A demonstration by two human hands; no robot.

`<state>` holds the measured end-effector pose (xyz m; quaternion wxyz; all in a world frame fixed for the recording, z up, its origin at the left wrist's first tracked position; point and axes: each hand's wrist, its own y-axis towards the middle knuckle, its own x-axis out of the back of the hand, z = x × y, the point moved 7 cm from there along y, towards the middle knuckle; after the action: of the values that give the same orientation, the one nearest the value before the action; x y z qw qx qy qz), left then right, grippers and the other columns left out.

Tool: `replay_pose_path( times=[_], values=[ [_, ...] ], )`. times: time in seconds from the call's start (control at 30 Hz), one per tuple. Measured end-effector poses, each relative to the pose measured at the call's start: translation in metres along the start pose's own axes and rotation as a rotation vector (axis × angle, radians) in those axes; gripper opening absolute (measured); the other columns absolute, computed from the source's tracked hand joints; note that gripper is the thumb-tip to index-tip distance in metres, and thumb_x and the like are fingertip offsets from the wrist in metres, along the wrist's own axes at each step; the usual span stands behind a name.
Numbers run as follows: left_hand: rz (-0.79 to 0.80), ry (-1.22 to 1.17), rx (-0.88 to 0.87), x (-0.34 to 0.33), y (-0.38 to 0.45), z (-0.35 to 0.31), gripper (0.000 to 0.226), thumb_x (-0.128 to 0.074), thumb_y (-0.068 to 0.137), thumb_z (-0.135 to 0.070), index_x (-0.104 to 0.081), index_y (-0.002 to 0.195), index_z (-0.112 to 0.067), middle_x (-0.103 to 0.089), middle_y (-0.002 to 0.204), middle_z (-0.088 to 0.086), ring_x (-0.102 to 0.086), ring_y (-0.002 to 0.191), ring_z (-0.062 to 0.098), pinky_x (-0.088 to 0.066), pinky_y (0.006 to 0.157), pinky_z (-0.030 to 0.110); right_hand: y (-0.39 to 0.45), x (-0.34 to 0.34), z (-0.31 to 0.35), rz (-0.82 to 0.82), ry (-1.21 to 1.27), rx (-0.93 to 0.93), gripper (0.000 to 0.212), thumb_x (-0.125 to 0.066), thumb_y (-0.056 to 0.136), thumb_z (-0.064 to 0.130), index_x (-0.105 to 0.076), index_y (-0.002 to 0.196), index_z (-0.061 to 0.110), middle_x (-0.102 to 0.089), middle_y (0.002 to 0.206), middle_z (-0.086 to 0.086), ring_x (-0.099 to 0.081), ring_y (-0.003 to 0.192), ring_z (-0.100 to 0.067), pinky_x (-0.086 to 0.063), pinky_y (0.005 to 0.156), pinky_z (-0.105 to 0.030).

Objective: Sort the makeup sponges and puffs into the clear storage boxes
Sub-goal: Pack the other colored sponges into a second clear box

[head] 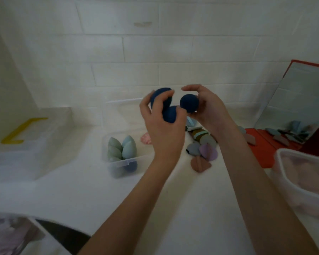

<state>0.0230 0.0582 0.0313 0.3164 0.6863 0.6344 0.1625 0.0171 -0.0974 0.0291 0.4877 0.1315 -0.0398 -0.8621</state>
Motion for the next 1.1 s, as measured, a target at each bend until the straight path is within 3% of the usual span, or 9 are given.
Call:
replay_pose_path(
  times=[0.13, 0.27, 0.37, 0.47, 0.57, 0.7, 0.87, 0.97, 1.1],
  values=[
    [-0.071, 0.072, -0.086, 0.060, 0.031, -0.013, 0.033, -0.063, 0.077, -0.003, -0.063, 0.105, -0.021, -0.043, 0.126, 0.005, -0.051, 0.108, 0.001, -0.052, 0.090, 0.029, -0.011, -0.034, -0.007, 0.133, -0.152, -0.069, 0.034, -0.036, 0.085, 0.001, -0.064, 0.091, 0.019, -0.055, 0.110, -0.013, -0.061, 0.090, -0.027, -0.057, 0.064, -0.033],
    [-0.167, 0.197, -0.088, 0.131, 0.051, 0.006, 0.032, -0.061, 0.075, -0.011, -0.065, 0.103, -0.028, -0.045, 0.122, -0.006, -0.052, 0.114, 0.012, -0.054, 0.081, 0.052, -0.019, -0.062, -0.019, 0.221, -0.347, -0.090, 0.013, -0.052, 0.089, 0.005, -0.057, 0.092, 0.017, -0.060, 0.100, -0.009, -0.065, 0.085, -0.024, -0.058, 0.063, -0.033],
    [-0.192, 0.241, -0.032, 0.157, 0.052, 0.026, 0.036, -0.061, 0.074, -0.012, -0.064, 0.101, -0.036, -0.048, 0.120, -0.010, -0.052, 0.114, 0.012, -0.053, 0.079, 0.057, -0.019, -0.084, -0.027, 0.294, -0.626, -0.034, 0.010, -0.059, 0.087, 0.010, -0.059, 0.090, 0.019, -0.062, 0.097, -0.004, -0.064, 0.086, -0.018, -0.059, 0.064, -0.029],
    [-0.094, 0.295, -0.034, 0.148, 0.047, 0.033, 0.036, -0.061, 0.074, -0.006, -0.065, 0.106, -0.024, -0.049, 0.124, -0.001, -0.050, 0.112, 0.005, -0.049, 0.096, 0.034, -0.018, -0.095, -0.041, 0.359, -0.858, -0.031, 0.011, -0.063, 0.082, 0.026, -0.061, 0.092, 0.031, -0.066, 0.096, 0.002, -0.063, 0.091, -0.017, -0.056, 0.079, -0.034],
    [-0.093, 0.352, -0.096, 0.143, 0.041, 0.034, 0.033, -0.063, 0.077, 0.001, -0.065, 0.108, -0.012, -0.049, 0.126, 0.009, -0.047, 0.111, 0.004, -0.034, 0.091, 0.003, -0.019, -0.093, -0.048, 0.299, -0.981, 0.004, 0.023, -0.065, 0.079, 0.039, -0.056, 0.099, 0.033, -0.068, 0.089, 0.005, -0.064, 0.088, -0.015, -0.052, 0.085, -0.037],
    [-0.228, 0.342, -0.060, 0.158, 0.028, 0.048, 0.033, -0.064, 0.078, 0.003, -0.064, 0.108, -0.009, -0.048, 0.125, 0.012, -0.049, 0.114, 0.016, -0.034, 0.091, 0.003, -0.013, -0.087, -0.036, 0.200, -0.989, 0.132, 0.026, -0.074, 0.076, 0.042, -0.061, 0.091, 0.025, -0.063, 0.092, 0.006, -0.059, 0.084, -0.008, -0.046, 0.068, -0.020],
    [-0.270, 0.341, -0.069, 0.164, 0.026, 0.052, 0.033, -0.063, 0.077, 0.003, -0.064, 0.108, -0.008, -0.048, 0.125, 0.016, -0.046, 0.111, 0.002, -0.034, 0.090, 0.002, -0.006, -0.079, -0.040, 0.253, -1.121, 0.096, 0.052, -0.084, 0.067, 0.030, -0.053, 0.108, 0.028, -0.057, 0.101, 0.003, -0.054, 0.090, -0.013, -0.041, 0.068, -0.022],
    [-0.261, 0.337, -0.059, 0.162, 0.027, 0.053, 0.033, -0.064, 0.078, 0.003, -0.063, 0.109, -0.009, -0.047, 0.126, 0.014, -0.045, 0.111, 0.001, -0.035, 0.089, 0.002, -0.005, -0.076, -0.030, 0.230, -1.093, 0.165, 0.049, -0.086, 0.065, 0.028, -0.052, 0.100, 0.025, -0.059, 0.101, 0.003, -0.055, 0.088, -0.014, -0.043, 0.066, -0.022],
    [-0.250, 0.349, -0.056, 0.161, 0.025, 0.053, 0.033, -0.064, 0.078, 0.003, -0.063, 0.109, -0.008, -0.046, 0.126, 0.013, -0.046, 0.111, 0.005, -0.036, 0.088, 0.002, -0.004, -0.086, -0.043, 0.370, -1.051, 0.128, 0.043, -0.083, 0.070, 0.022, -0.060, 0.103, 0.036, -0.057, 0.115, 0.002, -0.057, 0.093, -0.012, -0.046, 0.075, -0.020]
  ],
)
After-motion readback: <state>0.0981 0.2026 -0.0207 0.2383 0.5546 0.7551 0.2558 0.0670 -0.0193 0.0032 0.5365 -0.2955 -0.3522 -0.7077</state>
